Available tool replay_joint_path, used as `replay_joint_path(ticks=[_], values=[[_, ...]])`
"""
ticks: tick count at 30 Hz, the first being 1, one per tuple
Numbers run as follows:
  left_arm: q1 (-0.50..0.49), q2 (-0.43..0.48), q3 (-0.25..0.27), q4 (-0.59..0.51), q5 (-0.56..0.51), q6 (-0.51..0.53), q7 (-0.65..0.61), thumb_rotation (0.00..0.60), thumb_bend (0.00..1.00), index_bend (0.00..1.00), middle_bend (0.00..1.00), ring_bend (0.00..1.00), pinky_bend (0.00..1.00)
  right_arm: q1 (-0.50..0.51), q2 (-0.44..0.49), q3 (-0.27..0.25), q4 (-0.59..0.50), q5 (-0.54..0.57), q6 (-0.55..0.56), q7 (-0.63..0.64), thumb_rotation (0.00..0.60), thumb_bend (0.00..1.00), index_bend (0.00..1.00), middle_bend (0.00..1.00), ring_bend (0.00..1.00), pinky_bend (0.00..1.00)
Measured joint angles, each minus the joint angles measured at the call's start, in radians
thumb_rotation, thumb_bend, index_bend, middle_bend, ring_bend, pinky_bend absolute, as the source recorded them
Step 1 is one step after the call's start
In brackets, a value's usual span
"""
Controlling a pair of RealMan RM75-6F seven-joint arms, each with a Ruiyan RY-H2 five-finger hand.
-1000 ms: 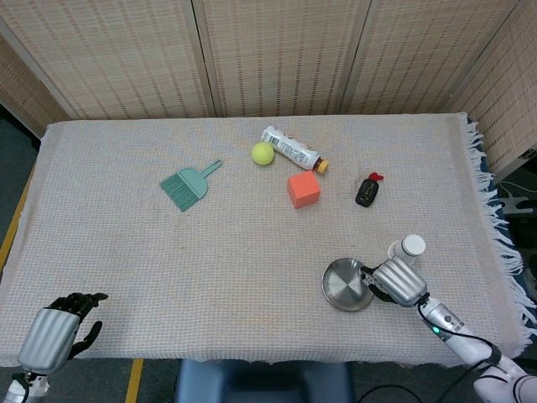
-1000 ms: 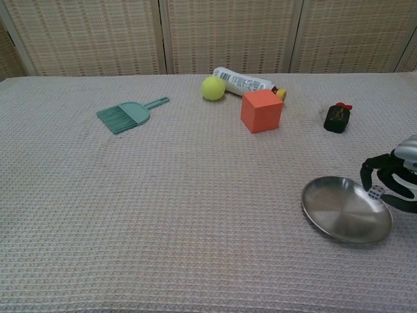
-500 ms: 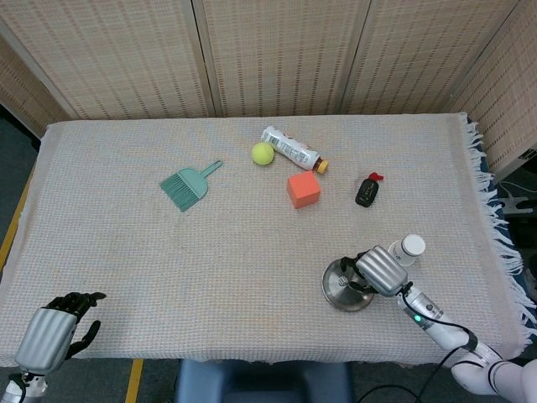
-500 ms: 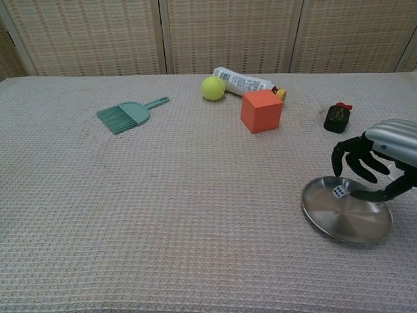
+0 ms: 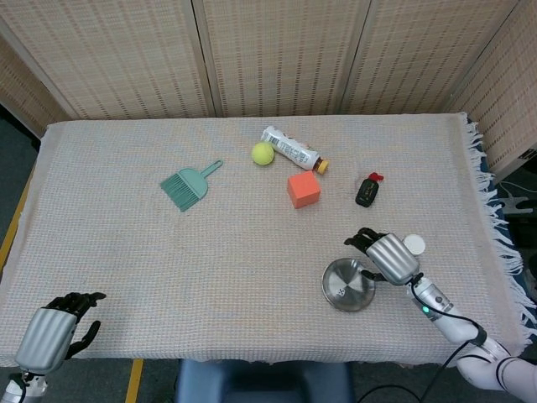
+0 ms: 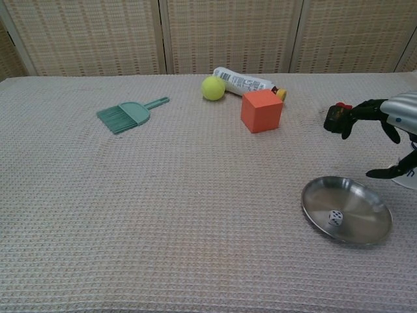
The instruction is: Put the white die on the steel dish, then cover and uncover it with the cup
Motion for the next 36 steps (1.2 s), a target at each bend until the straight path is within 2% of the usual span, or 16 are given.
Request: replay_joint_path(ticks=[4, 8, 12, 21, 26, 31, 34, 36], values=[[0.000, 0.000, -0.001, -0.003, 0.002, 0.003, 0.002, 0.600, 0.36, 0.31, 0.43, 0.37, 0.52, 0.001, 0.062, 0.017, -0.080, 0.062, -0.080, -0.097, 0.600, 0.03, 0.16, 0.18, 0.03, 0.23], [0.000, 0.000, -0.001, -0.002, 0.001, 0.001, 0.003, 0.600, 0.36, 0.31, 0.43, 0.37, 0.52, -0.006, 0.112, 0.019, -0.112, 0.104, -0.132, -0.159, 0.600, 0.06, 0.16, 0.18, 0.03, 0.21], [0.000, 0.000, -0.001, -0.003, 0.001, 0.002, 0.002, 0.600, 0.36, 0.31, 0.43, 0.38, 0.52, -0.014, 0.122, 0.010, -0.104, 0.116, -0.152, -0.138, 0.600, 0.14, 0.17, 0.18, 0.03, 0.21], [0.000, 0.000, -0.001, -0.002, 0.000, 0.000, 0.002, 0.600, 0.36, 0.31, 0.44, 0.38, 0.52, -0.039, 0.105, -0.008, -0.002, 0.119, -0.161, -0.066, 0.600, 0.14, 0.20, 0.18, 0.03, 0.22], [0.000, 0.000, -0.001, -0.002, 0.000, 0.000, 0.003, 0.600, 0.36, 0.31, 0.44, 0.38, 0.52, -0.052, 0.081, -0.009, 0.051, 0.121, -0.156, -0.056, 0.600, 0.17, 0.25, 0.18, 0.06, 0.29], [0.000, 0.000, -0.001, -0.002, -0.001, -0.001, 0.004, 0.600, 0.36, 0.31, 0.44, 0.38, 0.52, -0.063, 0.049, -0.006, 0.099, 0.120, -0.135, -0.045, 0.600, 0.24, 0.37, 0.28, 0.21, 0.50], [0.000, 0.000, -0.002, -0.003, -0.001, -0.001, 0.004, 0.600, 0.36, 0.31, 0.44, 0.38, 0.52, -0.070, 0.024, -0.001, 0.135, 0.118, -0.114, -0.039, 0.600, 0.28, 0.44, 0.38, 0.35, 0.67], [0.000, 0.000, -0.002, -0.003, -0.002, -0.001, 0.003, 0.600, 0.36, 0.31, 0.44, 0.38, 0.52, -0.074, 0.007, 0.002, 0.160, 0.116, -0.097, -0.035, 0.600, 0.31, 0.51, 0.44, 0.41, 0.74]])
